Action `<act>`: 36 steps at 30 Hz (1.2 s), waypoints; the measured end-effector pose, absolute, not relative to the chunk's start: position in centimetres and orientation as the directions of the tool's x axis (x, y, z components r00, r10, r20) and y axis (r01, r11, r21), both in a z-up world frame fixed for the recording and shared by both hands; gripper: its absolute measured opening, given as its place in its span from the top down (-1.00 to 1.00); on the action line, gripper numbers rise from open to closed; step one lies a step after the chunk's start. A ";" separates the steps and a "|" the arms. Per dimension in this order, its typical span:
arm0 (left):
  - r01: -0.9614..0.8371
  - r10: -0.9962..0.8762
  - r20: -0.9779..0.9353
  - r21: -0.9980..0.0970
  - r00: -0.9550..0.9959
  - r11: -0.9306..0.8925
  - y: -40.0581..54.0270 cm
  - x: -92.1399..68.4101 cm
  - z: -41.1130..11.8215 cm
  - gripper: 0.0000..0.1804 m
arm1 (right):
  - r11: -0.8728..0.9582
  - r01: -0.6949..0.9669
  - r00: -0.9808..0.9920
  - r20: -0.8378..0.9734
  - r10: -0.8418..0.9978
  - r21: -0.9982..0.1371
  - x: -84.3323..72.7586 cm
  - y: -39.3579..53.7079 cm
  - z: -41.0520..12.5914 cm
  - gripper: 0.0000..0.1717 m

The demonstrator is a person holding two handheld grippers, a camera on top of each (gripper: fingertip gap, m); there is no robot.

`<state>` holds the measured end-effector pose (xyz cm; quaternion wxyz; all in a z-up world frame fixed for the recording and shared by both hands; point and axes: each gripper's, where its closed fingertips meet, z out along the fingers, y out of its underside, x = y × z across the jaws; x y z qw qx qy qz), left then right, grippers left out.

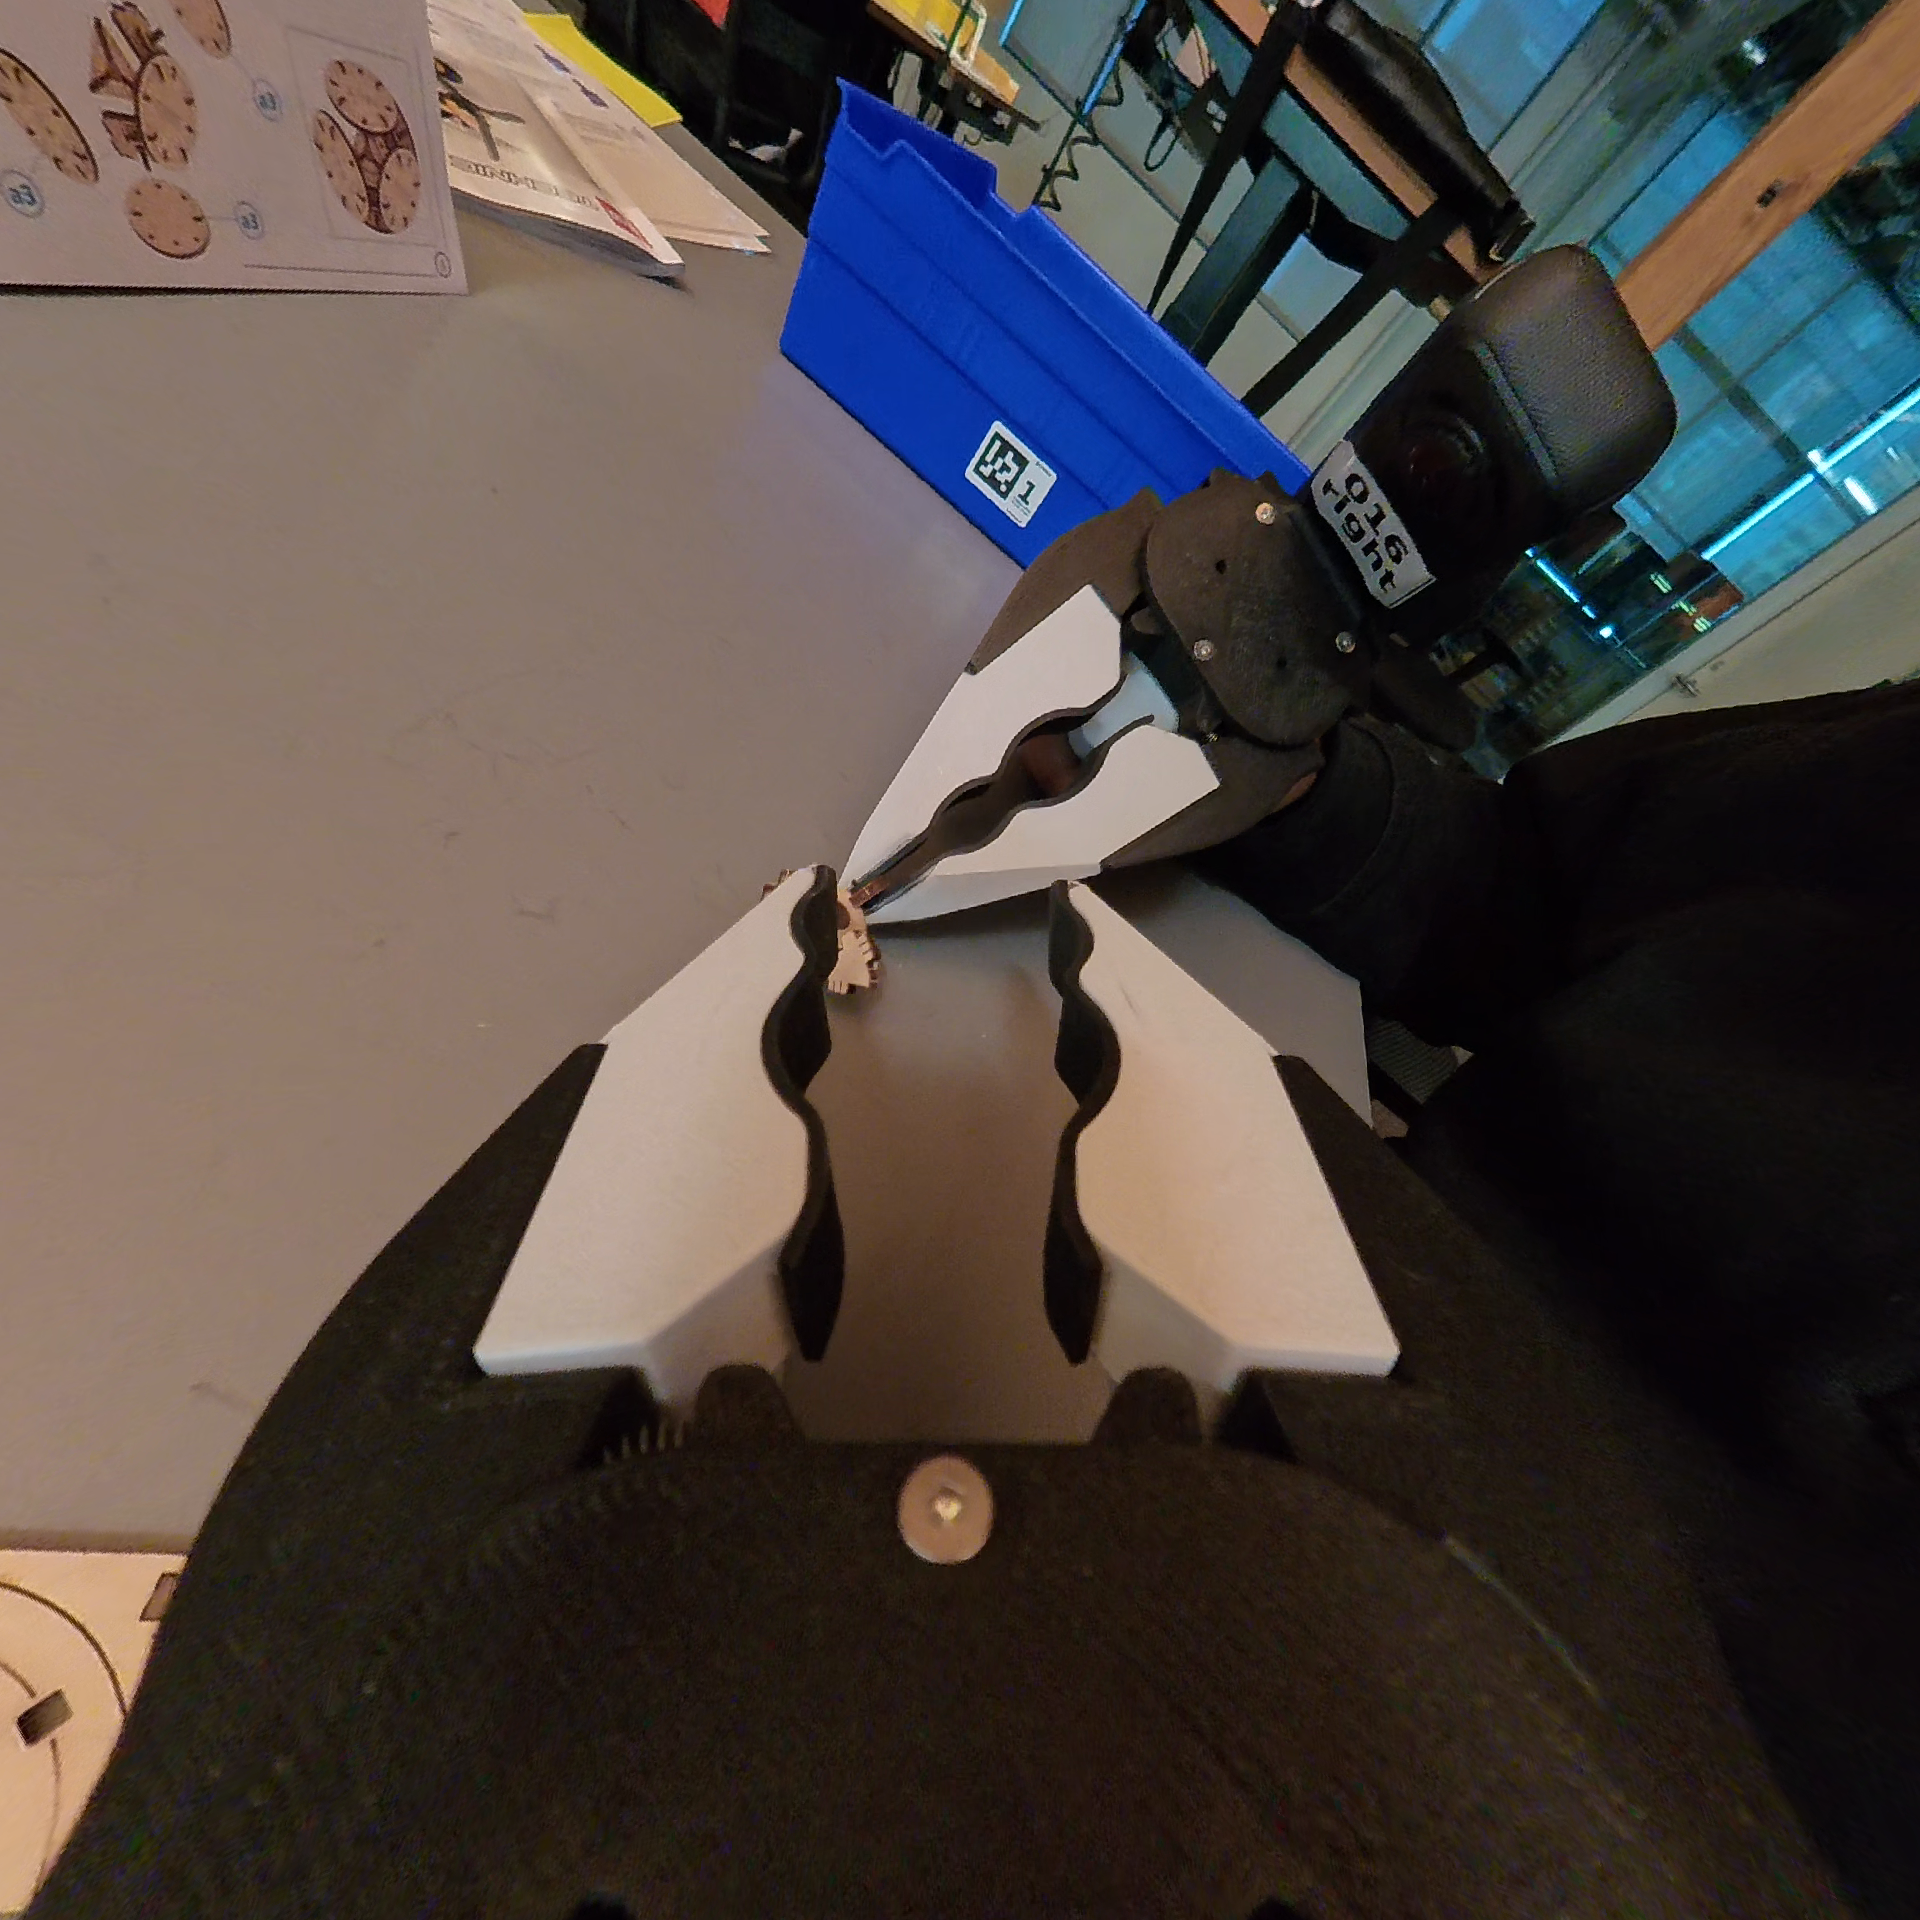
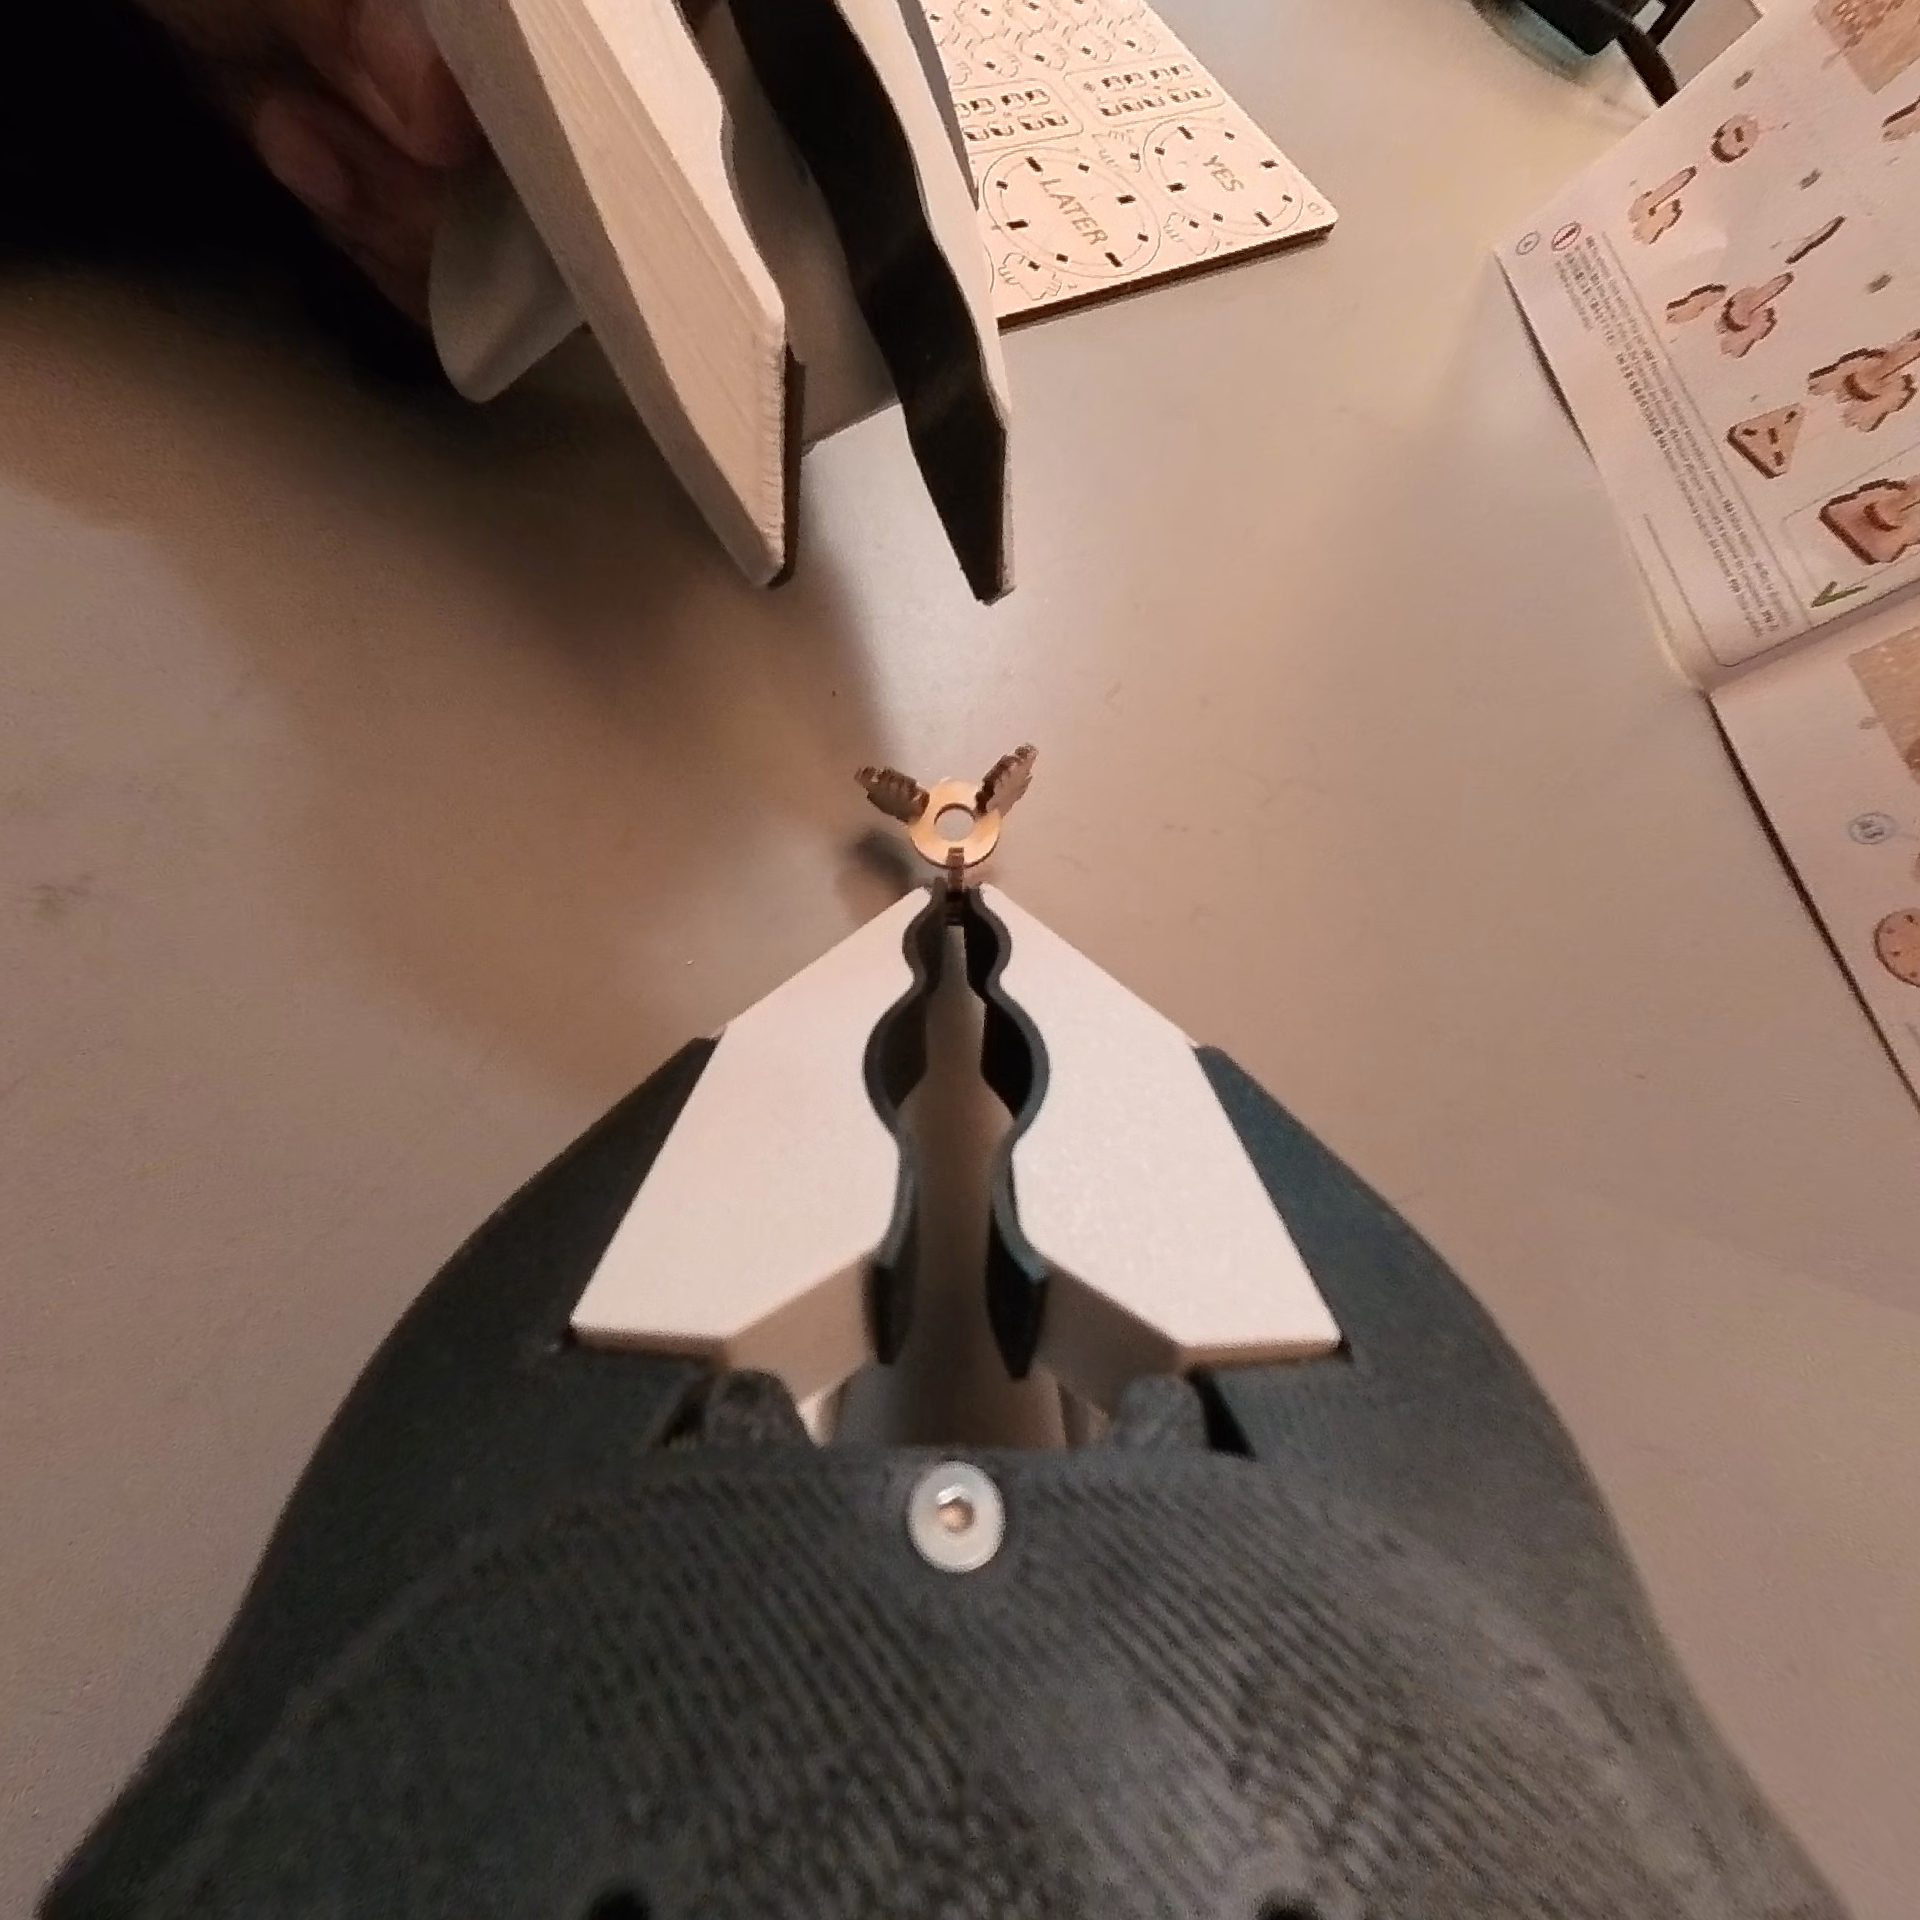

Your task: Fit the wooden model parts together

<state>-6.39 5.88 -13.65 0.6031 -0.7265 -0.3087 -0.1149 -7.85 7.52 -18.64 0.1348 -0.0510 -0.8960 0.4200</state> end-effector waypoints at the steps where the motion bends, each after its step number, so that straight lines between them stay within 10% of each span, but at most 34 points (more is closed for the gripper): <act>1: 0.586 0.310 0.538 -0.806 0.784 -0.082 5.9 -6.4 -13.7 0.57 | 0.638 -0.024 -0.958 0.201 0.205 -0.769 -7.9 7.5 -18.6 0.99; 36: 0.707 0.138 0.708 -0.704 0.692 0.064 5.5 -6.0 -11.7 0.96 | 0.525 -0.471 -0.757 0.631 0.173 -0.709 -6.5 5.9 -12.6 0.99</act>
